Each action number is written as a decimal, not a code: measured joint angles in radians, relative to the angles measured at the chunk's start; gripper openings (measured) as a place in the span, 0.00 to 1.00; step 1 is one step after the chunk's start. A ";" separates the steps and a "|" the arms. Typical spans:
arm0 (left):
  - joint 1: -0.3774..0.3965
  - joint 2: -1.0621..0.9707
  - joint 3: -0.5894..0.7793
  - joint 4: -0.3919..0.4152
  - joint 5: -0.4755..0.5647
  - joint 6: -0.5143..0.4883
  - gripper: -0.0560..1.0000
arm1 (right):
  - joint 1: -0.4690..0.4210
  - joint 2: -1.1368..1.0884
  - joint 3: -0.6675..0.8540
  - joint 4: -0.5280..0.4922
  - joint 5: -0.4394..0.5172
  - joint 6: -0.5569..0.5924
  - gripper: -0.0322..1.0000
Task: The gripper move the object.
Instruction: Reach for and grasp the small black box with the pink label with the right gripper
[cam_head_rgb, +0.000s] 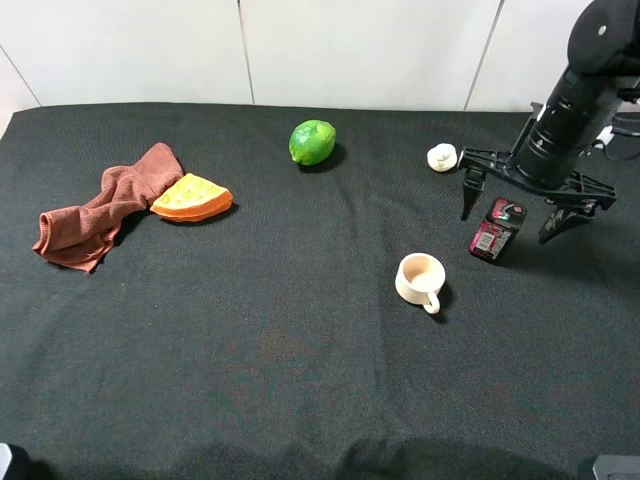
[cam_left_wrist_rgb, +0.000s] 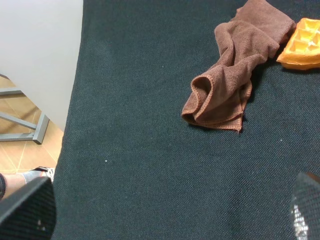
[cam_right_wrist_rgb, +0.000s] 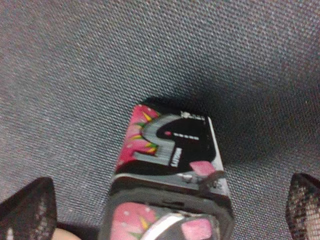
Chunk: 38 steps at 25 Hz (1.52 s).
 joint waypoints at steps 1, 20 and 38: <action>0.000 0.000 0.000 0.000 0.000 0.000 0.99 | 0.000 0.000 0.010 0.002 -0.013 0.000 0.70; 0.000 0.000 0.000 0.000 0.000 0.000 0.99 | 0.000 0.057 0.024 0.020 -0.094 -0.027 0.70; 0.000 0.000 0.000 0.000 0.000 0.000 0.99 | 0.000 0.081 0.024 0.015 -0.082 -0.029 0.70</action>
